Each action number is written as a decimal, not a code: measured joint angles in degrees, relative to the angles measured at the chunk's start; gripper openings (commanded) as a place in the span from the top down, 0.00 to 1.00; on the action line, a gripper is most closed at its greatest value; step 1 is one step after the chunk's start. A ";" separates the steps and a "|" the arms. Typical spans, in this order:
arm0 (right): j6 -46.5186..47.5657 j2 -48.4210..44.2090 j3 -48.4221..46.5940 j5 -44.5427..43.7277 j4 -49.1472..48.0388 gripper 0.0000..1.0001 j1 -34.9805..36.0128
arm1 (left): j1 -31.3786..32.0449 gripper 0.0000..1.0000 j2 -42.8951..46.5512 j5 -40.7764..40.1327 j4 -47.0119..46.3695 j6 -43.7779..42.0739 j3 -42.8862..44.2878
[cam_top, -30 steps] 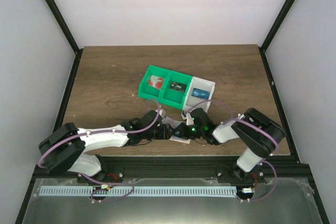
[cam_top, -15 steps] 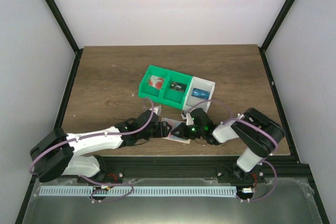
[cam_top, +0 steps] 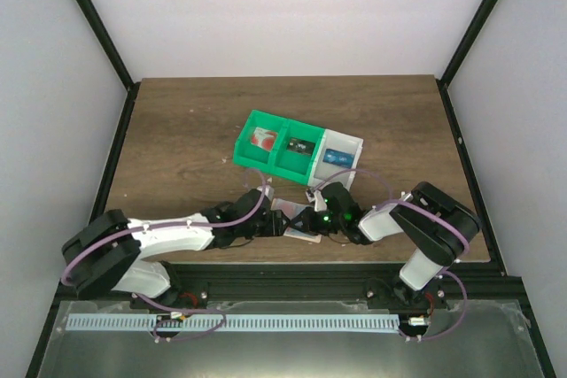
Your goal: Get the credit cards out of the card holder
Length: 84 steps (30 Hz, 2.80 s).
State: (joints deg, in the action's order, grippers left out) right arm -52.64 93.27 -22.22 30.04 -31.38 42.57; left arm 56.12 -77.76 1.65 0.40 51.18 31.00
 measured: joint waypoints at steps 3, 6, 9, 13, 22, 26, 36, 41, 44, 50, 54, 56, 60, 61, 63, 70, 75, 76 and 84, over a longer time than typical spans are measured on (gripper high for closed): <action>0.02 0.00 0.00 0.00 0.00 0.97 0.00 | -0.11 0.36 -2.27 0.90 -1.09 -0.02 0.07; 0.00 0.00 0.00 -0.02 0.00 0.97 0.00 | -0.20 0.36 -3.10 1.51 -1.33 -0.09 0.07; 0.00 -0.02 0.04 -0.02 0.00 0.97 0.00 | -0.22 0.36 -3.10 1.70 -1.64 -0.22 0.22; -0.13 -0.02 0.15 -0.04 -0.11 0.97 0.00 | -0.22 0.36 -2.34 1.62 -1.49 -0.22 0.35; -0.39 -0.02 0.33 -0.04 -0.44 0.97 0.00 | -1.40 0.36 0.00 -0.09 -0.63 -0.39 0.13; -0.39 -0.07 0.37 -0.07 -0.44 0.97 0.00 | -1.40 0.36 -0.42 0.02 -0.72 -0.39 0.04; -0.42 -0.48 0.74 -0.07 -0.42 0.97 0.00 | -1.40 0.36 -2.89 0.76 -0.87 -0.39 0.04; -0.44 -0.59 0.90 -0.07 -0.39 0.97 0.02 | -1.40 0.36 -2.60 1.44 -1.25 -0.26 0.00; -0.46 -0.59 0.90 -0.07 -0.42 0.97 0.00 | -1.40 0.36 -1.42 1.68 -1.20 -0.22 0.00; -0.74 -0.59 0.90 -0.07 -0.42 0.94 0.00 | -1.38 0.36 -0.46 3.15 -2.73 0.31 -0.39; -0.83 -0.72 0.90 -0.04 -0.44 0.93 0.02 | -1.03 0.36 -0.48 4.31 -4.24 1.14 -0.81; -0.83 -0.79 0.92 -0.04 -0.44 0.92 0.02 | -0.66 0.36 -0.48 4.85 -4.96 1.31 -0.81; -0.79 -1.20 1.20 -0.09 -0.50 0.91 0.02 | -0.20 0.36 -0.48 5.60 -5.92 1.42 -0.76; -0.79 -1.64 1.60 -0.17 -0.61 0.90 0.02 | -0.17 0.36 -0.46 5.88 -6.21 1.53 -0.72; -0.79 -2.99 2.58 -0.46 -0.72 0.90 0.02 | -0.20 0.36 -0.46 6.32 -6.84 1.55 -0.68; -0.52 -10.56 5.46 -3.37 -0.59 0.90 0.02 | -0.09 0.36 -0.37 7.76 -9.84 2.23 -0.72; -0.24 -13.22 6.05 -5.55 -0.15 0.89 0.02 | -0.09 0.36 -0.15 8.28 -13.57 3.04 -1.01; -0.15 -13.46 6.23 -5.90 -0.02 0.89 0.02 | -0.09 0.36 -0.17 8.50 -14.19 3.15 -1.05; 0.52 -15.37 7.32 -9.66 3.56 0.89 0.02 | 0.17 0.36 -2.45 10.27 -17.51 4.09 -1.01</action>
State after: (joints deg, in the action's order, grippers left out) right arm -52.12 77.91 -14.90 20.38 -27.81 42.59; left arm 56.29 -80.20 11.92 -17.10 55.27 30.00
